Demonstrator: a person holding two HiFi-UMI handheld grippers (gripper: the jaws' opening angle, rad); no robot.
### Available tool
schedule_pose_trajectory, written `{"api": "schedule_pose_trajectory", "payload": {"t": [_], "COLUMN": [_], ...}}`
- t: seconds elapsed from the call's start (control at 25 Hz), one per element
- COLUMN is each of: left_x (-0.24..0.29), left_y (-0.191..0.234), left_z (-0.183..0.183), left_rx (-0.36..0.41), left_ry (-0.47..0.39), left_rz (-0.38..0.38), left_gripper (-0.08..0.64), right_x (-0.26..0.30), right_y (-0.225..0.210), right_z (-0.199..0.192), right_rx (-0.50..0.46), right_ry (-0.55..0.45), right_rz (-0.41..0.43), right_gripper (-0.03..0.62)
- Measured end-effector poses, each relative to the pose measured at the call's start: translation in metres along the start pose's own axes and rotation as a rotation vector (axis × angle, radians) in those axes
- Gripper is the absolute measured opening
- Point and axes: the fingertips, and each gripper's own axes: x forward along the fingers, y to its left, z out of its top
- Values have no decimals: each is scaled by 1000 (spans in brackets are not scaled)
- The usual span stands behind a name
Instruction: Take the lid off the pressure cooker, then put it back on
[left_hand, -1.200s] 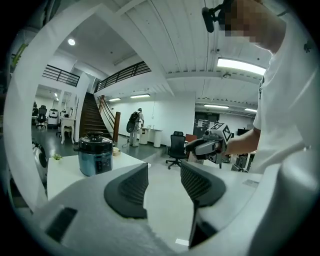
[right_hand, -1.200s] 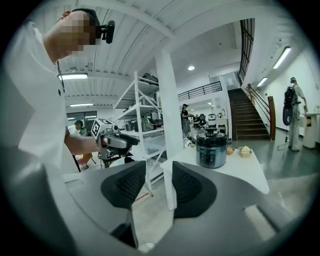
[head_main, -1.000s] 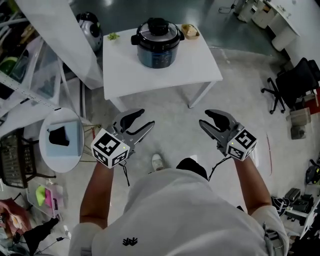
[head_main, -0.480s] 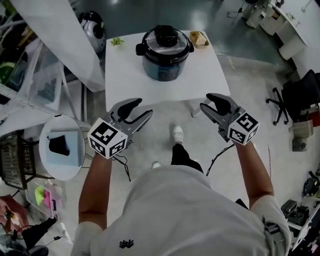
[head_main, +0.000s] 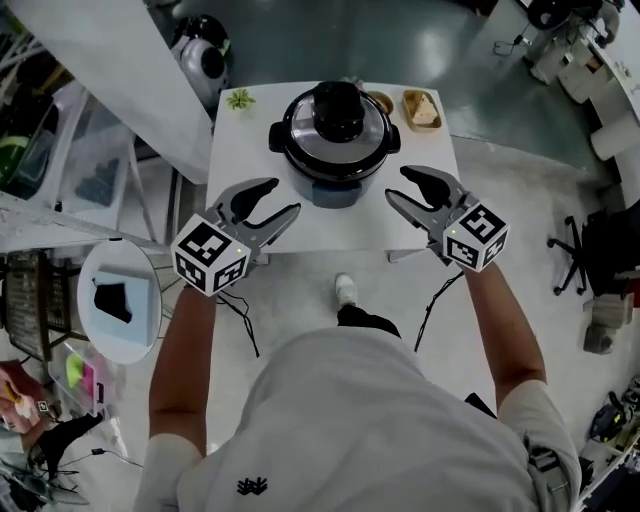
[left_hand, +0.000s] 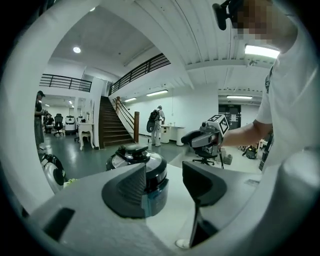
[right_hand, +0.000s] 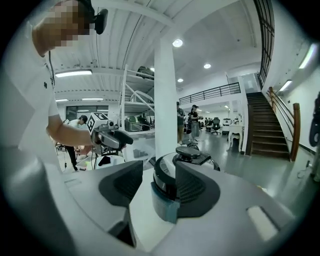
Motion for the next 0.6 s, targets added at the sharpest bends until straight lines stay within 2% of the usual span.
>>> {"api": "schedule_pose_trajectory", "payload": {"t": [0.24, 0.6], "left_x": [63, 129], "left_y": [42, 99], "left_z": [12, 18], "left_rx": [2, 31], "left_ry": [41, 129], "left_rz": [26, 41], "left_gripper": [238, 281], "right_x": [41, 101], "right_y": [-63, -109], "right_z": [3, 6], "right_rx": [-29, -98], "right_ry": [31, 100], "right_rz": [100, 259], "right_gripper": [248, 303]}}
